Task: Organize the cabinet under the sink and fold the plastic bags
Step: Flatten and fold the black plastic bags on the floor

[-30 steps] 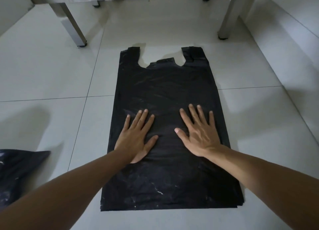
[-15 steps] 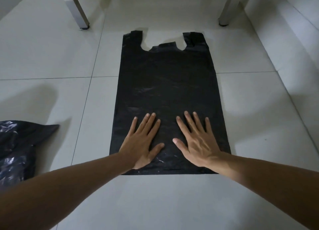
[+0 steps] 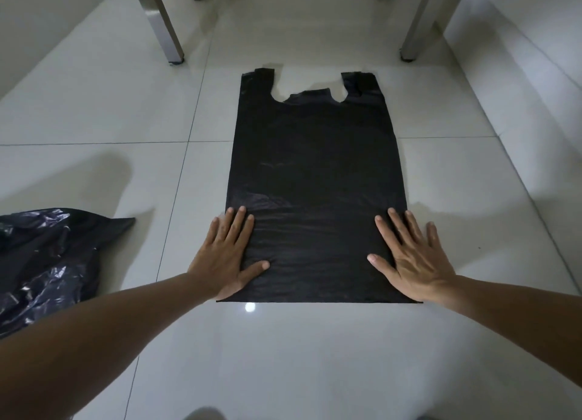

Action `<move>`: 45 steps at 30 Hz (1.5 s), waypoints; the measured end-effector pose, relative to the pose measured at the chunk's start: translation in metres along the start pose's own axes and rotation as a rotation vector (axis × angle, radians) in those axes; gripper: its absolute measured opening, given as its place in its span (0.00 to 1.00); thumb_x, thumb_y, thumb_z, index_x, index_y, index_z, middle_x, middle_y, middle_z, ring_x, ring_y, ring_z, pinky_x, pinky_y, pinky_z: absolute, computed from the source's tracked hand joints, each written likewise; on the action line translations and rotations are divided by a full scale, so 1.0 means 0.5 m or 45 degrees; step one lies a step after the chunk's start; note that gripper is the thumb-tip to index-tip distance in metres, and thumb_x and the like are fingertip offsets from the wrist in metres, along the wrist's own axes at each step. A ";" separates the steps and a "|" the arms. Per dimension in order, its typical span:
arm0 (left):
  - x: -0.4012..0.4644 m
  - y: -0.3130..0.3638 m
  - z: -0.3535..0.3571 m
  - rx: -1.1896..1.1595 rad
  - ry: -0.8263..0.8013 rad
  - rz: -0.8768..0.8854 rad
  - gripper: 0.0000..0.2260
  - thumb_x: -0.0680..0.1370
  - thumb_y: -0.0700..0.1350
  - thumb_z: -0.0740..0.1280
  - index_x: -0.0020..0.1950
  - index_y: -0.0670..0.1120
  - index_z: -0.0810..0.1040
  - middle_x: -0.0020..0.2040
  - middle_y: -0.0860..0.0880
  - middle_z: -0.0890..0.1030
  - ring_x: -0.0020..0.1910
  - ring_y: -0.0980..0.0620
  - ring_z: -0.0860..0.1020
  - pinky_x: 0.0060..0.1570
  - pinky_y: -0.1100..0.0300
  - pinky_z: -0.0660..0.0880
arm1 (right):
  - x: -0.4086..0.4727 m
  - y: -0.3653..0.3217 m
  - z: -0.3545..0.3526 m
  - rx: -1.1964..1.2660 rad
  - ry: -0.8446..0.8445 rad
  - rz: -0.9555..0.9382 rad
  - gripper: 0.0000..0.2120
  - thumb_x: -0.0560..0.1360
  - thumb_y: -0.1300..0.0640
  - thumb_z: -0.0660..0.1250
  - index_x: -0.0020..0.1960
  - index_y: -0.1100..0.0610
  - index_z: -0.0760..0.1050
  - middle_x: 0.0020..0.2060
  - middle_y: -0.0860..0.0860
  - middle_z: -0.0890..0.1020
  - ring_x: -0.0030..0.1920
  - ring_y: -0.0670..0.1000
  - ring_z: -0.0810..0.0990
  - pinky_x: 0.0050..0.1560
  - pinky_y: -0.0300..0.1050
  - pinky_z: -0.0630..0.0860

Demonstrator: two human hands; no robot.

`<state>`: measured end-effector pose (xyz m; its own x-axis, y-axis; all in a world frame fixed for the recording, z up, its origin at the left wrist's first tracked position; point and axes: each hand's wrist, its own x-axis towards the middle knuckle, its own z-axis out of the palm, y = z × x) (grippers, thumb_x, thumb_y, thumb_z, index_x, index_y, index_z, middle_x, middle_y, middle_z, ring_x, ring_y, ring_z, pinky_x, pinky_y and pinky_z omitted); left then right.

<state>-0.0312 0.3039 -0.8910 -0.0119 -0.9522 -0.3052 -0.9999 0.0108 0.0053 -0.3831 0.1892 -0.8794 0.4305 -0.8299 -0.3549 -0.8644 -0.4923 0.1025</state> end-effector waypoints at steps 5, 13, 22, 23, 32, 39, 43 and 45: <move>-0.010 -0.017 -0.083 -0.152 -0.198 -0.160 0.44 0.73 0.74 0.43 0.79 0.48 0.37 0.80 0.46 0.40 0.79 0.43 0.44 0.76 0.43 0.44 | 0.013 -0.058 -0.104 0.127 0.006 -0.060 0.42 0.74 0.28 0.36 0.80 0.52 0.41 0.80 0.52 0.47 0.79 0.56 0.45 0.77 0.61 0.48; -0.067 -0.168 -0.308 -0.114 -0.378 -0.414 0.32 0.76 0.62 0.66 0.76 0.48 0.64 0.73 0.48 0.69 0.72 0.46 0.66 0.69 0.50 0.65 | 0.075 -0.307 -0.336 0.412 -0.051 -0.426 0.31 0.80 0.37 0.54 0.79 0.50 0.55 0.75 0.50 0.65 0.71 0.55 0.69 0.68 0.54 0.69; -0.299 -0.355 -0.305 -0.042 -0.389 -0.779 0.21 0.72 0.53 0.74 0.59 0.41 0.79 0.54 0.46 0.81 0.54 0.46 0.79 0.51 0.57 0.75 | 0.058 -0.650 -0.400 0.788 -0.248 -0.630 0.21 0.78 0.49 0.66 0.64 0.63 0.75 0.55 0.59 0.82 0.55 0.58 0.81 0.57 0.51 0.78; -0.322 -0.371 -0.282 -0.073 -0.405 -0.808 0.21 0.72 0.52 0.74 0.58 0.40 0.80 0.53 0.46 0.82 0.52 0.46 0.79 0.50 0.57 0.76 | 0.053 -0.684 -0.391 0.865 -0.303 -0.611 0.19 0.77 0.51 0.67 0.60 0.65 0.77 0.50 0.60 0.83 0.49 0.58 0.82 0.52 0.50 0.80; -0.448 -0.340 -0.042 -0.466 -0.233 -1.113 0.31 0.65 0.66 0.72 0.59 0.48 0.73 0.57 0.50 0.76 0.56 0.48 0.76 0.53 0.54 0.76 | 0.092 -0.877 -0.284 1.749 -0.679 0.033 0.09 0.76 0.57 0.70 0.51 0.62 0.77 0.31 0.54 0.72 0.27 0.51 0.71 0.38 0.47 0.72; -0.447 -0.283 0.024 -0.425 -0.139 -1.163 0.46 0.60 0.76 0.65 0.69 0.51 0.62 0.67 0.52 0.63 0.66 0.50 0.64 0.62 0.49 0.70 | 0.140 -0.929 -0.306 2.042 -0.578 0.118 0.09 0.74 0.64 0.72 0.53 0.55 0.82 0.45 0.51 0.81 0.37 0.47 0.74 0.39 0.43 0.75; -0.431 -0.266 0.022 -0.469 0.042 -1.160 0.27 0.71 0.60 0.67 0.64 0.50 0.67 0.66 0.52 0.66 0.64 0.50 0.67 0.59 0.52 0.73 | 0.176 -0.922 -0.368 2.183 -0.288 0.011 0.11 0.70 0.65 0.76 0.50 0.54 0.85 0.44 0.51 0.85 0.37 0.47 0.80 0.43 0.45 0.81; -0.416 -0.264 0.013 -0.480 0.141 -1.140 0.15 0.76 0.47 0.63 0.62 0.48 0.70 0.64 0.52 0.69 0.62 0.50 0.69 0.57 0.55 0.73 | 0.207 -0.889 -0.412 2.306 -0.133 0.041 0.10 0.69 0.67 0.76 0.45 0.54 0.85 0.44 0.54 0.86 0.41 0.53 0.85 0.48 0.51 0.83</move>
<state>0.1035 0.5025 -0.8342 0.7712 -0.5838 -0.2539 -0.5723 -0.8104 0.1253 0.0990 0.2681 -0.7704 0.4550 -0.7792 -0.4311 -0.0845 0.4441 -0.8920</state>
